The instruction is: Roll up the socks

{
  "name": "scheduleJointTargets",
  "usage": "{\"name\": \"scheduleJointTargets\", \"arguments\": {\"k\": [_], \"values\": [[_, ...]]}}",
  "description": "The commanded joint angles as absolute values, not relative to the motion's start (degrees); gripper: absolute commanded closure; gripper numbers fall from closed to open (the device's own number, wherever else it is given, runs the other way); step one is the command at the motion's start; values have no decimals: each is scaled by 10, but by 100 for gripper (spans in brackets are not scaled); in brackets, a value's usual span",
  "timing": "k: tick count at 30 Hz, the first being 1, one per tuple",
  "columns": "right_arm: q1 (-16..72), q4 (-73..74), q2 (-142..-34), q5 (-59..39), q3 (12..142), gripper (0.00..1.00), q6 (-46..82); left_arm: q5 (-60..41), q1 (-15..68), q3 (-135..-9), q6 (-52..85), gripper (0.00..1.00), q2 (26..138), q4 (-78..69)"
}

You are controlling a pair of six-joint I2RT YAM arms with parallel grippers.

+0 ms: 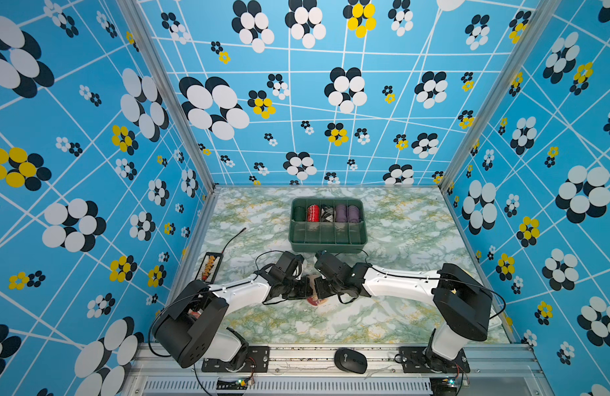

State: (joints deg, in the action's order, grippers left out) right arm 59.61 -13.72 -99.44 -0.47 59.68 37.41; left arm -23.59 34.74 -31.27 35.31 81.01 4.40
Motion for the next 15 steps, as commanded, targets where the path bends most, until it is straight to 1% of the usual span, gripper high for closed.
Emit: {"name": "scheduleJointTargets", "arguments": {"k": [1,15], "values": [[610,-216,-1031,-6,598,100,357,-219,334,-313,338,86,792,78],[629,-247,-1059,14,628,100,350,-215,314,-293,363,86,702,71]]}}
